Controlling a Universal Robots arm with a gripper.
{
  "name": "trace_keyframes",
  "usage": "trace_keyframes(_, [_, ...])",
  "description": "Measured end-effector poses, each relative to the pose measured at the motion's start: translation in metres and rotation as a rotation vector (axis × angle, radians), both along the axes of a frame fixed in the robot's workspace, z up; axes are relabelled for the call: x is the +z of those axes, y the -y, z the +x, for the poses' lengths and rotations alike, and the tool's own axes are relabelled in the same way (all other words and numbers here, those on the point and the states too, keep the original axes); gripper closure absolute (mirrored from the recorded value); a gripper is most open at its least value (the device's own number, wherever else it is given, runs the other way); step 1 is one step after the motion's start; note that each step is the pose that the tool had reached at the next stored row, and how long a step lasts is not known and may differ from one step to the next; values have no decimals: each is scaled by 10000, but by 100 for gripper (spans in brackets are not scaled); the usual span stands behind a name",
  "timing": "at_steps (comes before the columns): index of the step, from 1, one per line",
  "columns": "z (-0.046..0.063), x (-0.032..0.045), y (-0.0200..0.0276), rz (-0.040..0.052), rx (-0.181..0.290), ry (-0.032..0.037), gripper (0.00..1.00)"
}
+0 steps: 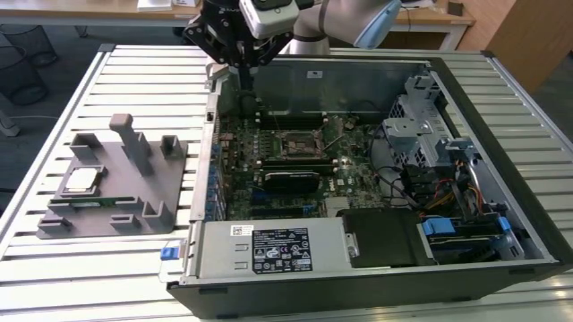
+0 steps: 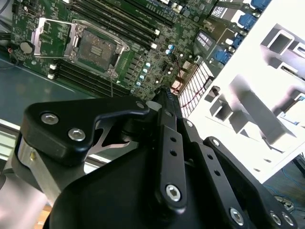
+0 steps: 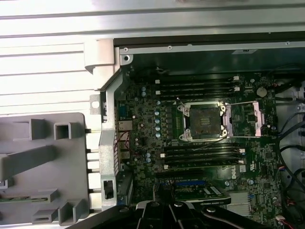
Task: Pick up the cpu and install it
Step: 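Reach for the cpu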
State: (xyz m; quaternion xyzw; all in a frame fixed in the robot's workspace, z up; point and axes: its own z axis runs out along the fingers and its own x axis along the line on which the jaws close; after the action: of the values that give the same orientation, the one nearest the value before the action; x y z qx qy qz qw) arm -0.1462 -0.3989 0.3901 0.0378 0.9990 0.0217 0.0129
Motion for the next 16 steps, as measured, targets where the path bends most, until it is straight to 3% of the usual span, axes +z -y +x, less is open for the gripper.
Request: trace_keyframes(16, [-50, -10, 0, -1, -1, -1, 89])
